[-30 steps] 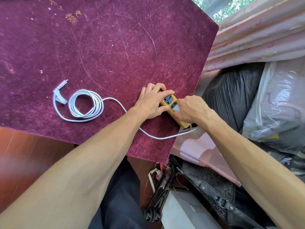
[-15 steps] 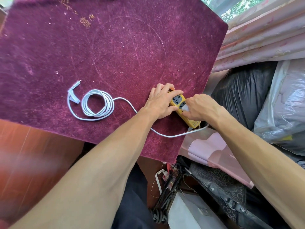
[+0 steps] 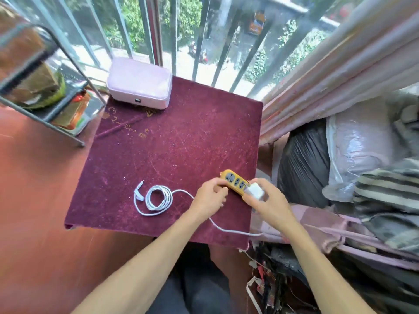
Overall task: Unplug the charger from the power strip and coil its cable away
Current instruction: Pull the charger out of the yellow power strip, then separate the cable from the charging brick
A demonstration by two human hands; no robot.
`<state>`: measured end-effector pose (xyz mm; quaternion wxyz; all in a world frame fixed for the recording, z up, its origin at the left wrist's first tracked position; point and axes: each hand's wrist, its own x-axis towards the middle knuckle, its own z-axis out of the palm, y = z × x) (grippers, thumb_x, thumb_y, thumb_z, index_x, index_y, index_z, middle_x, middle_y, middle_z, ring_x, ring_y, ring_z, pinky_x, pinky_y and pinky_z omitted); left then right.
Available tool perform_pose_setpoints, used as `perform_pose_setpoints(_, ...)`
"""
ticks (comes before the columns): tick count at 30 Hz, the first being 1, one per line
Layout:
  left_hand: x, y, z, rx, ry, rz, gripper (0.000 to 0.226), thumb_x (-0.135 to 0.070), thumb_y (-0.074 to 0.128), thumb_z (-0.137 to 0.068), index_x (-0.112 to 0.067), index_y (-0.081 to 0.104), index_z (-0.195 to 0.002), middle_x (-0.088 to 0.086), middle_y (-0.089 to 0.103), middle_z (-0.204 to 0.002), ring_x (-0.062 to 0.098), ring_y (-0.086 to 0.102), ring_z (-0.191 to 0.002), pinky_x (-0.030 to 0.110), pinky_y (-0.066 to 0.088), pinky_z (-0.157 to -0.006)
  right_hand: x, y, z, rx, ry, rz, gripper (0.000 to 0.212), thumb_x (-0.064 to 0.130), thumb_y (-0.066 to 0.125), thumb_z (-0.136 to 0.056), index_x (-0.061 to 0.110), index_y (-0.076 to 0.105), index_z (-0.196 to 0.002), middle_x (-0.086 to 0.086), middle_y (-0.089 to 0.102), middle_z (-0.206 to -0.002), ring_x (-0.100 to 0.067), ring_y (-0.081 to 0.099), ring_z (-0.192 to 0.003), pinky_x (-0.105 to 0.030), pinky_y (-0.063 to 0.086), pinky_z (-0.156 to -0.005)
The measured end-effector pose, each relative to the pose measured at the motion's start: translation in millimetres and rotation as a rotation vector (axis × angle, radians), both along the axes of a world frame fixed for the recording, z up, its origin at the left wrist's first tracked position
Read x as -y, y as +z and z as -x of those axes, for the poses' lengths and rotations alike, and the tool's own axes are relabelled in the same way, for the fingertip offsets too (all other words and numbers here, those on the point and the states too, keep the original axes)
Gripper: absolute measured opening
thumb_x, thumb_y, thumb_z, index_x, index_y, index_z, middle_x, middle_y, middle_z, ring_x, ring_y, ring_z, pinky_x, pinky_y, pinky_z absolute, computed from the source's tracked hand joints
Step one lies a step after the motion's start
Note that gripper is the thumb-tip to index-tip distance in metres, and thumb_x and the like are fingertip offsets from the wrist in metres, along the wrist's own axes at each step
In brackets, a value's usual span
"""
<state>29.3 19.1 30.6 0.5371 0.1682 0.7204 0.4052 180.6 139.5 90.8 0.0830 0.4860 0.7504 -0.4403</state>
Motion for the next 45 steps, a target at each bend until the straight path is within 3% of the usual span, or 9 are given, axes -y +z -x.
perform_pose_setpoints(8, 104, 173, -7, 0.369, 0.176, -0.040, 0.031, -0.029, 0.042, -0.109, -0.012, 0.069, -0.105, 0.007, 0.075, -0.079, 0.012, 0.066, -0.057, 0.022, 0.058, -0.054, 105, 118, -15, -0.403, -0.127, 0.125, 0.048, 0.050, 0.081, -0.069, 0.053, 0.065, -0.114, 0.017, 0.073, -0.106, 0.000, 0.069, -0.093, -0.020, 0.054, -0.084)
perform_pose_setpoints(13, 118, 217, -23, 0.347, 0.189, -0.117, 0.027, -0.035, 0.061, -0.100, -0.009, 0.070, -0.101, 0.000, 0.074, -0.072, 0.012, 0.066, -0.060, 0.022, 0.057, -0.055, 126, 145, -16, -0.525, 0.000, 0.041, 0.038, 0.052, 0.079, -0.074, 0.045, 0.069, -0.111, 0.016, 0.071, -0.110, 0.001, 0.070, -0.096, -0.011, 0.050, -0.084)
perform_pose_setpoints(16, 119, 229, -31, 0.203, 0.121, -0.183, 0.034, -0.040, 0.073, -0.087, -0.010, 0.073, -0.104, 0.004, 0.076, -0.085, 0.013, 0.068, -0.071, 0.022, 0.054, -0.059, 128, 159, -16, -0.565, 0.118, -0.061, 0.032, 0.049, 0.081, -0.077, 0.045, 0.072, -0.108, 0.025, 0.062, -0.103, 0.005, 0.065, -0.091, -0.003, 0.045, -0.077)
perform_pose_setpoints(23, 117, 246, -30, 0.101, 0.136, -0.369, 0.033, -0.026, 0.073, -0.089, -0.007, 0.074, -0.116, 0.024, 0.077, -0.103, 0.024, 0.068, -0.084, 0.037, 0.056, -0.077, 117, 177, -23, -0.570, 0.110, -0.134, 0.050, 0.051, 0.084, -0.072, 0.043, 0.070, -0.119, 0.015, 0.063, -0.104, -0.002, 0.061, -0.074, -0.010, 0.049, -0.071)
perform_pose_setpoints(28, 124, 254, -20, 0.111, 0.057, -0.465, 0.039, -0.007, 0.069, -0.093, -0.008, 0.063, -0.132, 0.021, 0.073, -0.121, 0.024, 0.069, -0.106, 0.036, 0.055, -0.096, 99, 181, -29, -0.518, 0.116, 0.068, 0.027, 0.057, 0.077, -0.083, 0.033, 0.073, -0.095, 0.012, 0.061, -0.073, -0.001, 0.054, -0.068, -0.028, 0.047, -0.068)
perform_pose_setpoints(31, 128, 255, -15, 0.125, -0.032, -0.492, 0.046, 0.002, 0.068, -0.093, -0.010, 0.060, -0.136, 0.026, 0.067, -0.126, 0.023, 0.065, -0.111, 0.029, 0.051, -0.100, 94, 183, -29, -0.485, 0.226, 0.094, 0.024, 0.055, 0.068, -0.094, 0.033, 0.071, -0.085, 0.019, 0.057, -0.067, 0.002, 0.047, -0.062, -0.019, 0.039, -0.063)
perform_pose_setpoints(35, 124, 255, -14, 0.123, 0.016, -0.462, 0.040, -0.014, 0.071, -0.090, -0.018, 0.067, -0.129, 0.025, 0.071, -0.120, 0.042, 0.064, -0.117, 0.047, 0.048, -0.109, 97, 177, -25, -0.493, 0.241, -0.023, 0.036, 0.064, 0.067, -0.090, 0.029, 0.065, -0.086, 0.011, 0.062, -0.071, -0.004, 0.057, -0.068, -0.027, 0.046, -0.066)
perform_pose_setpoints(39, 120, 253, -14, 0.077, 0.106, -0.430, 0.044, -0.019, 0.073, -0.088, -0.018, 0.064, -0.131, 0.019, 0.075, -0.116, 0.029, 0.069, -0.110, 0.035, 0.053, -0.101, 101, 174, -22, -0.473, 0.253, -0.066, 0.034, 0.064, 0.064, -0.094, 0.032, 0.061, -0.084, 0.015, 0.055, -0.066, 0.000, 0.047, -0.059, -0.023, 0.038, -0.059)
perform_pose_setpoints(45, 128, 247, -17, 0.139, 0.184, -0.415, 0.040, -0.012, 0.071, -0.088, -0.007, 0.065, -0.128, 0.024, 0.074, -0.114, 0.038, 0.069, -0.109, 0.048, 0.049, -0.107, 106, 173, -23, -0.495, 0.332, -0.106, 0.044, 0.071, 0.056, -0.098, 0.031, 0.060, -0.081, 0.016, 0.046, -0.057, -0.002, 0.039, -0.053, -0.021, 0.031, -0.051)
